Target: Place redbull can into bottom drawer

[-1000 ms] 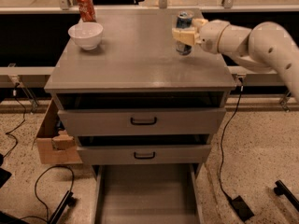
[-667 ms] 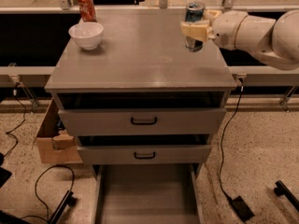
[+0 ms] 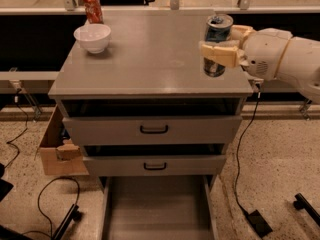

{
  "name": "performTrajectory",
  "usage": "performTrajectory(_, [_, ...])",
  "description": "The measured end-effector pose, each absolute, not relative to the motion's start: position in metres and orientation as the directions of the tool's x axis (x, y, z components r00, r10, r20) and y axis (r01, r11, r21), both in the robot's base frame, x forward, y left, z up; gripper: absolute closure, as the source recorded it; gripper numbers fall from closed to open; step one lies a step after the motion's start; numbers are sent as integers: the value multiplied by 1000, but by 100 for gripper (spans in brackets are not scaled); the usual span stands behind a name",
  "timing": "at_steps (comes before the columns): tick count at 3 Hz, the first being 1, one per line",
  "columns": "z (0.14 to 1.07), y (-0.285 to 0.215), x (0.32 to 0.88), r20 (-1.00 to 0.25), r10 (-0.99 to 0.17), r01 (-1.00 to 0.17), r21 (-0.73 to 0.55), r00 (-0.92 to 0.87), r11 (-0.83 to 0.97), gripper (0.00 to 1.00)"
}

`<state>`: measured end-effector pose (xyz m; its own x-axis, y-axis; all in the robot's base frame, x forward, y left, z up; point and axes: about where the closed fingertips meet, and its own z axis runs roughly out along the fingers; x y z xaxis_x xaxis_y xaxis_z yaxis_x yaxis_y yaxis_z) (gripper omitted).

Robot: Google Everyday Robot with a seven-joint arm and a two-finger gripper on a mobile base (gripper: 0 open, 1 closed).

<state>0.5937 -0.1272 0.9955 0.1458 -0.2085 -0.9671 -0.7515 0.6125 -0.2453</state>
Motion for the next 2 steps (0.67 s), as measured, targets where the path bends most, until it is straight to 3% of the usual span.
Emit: performTrajectory(2, [894,-123,507,-983,-163,-821,-160,83,549,100])
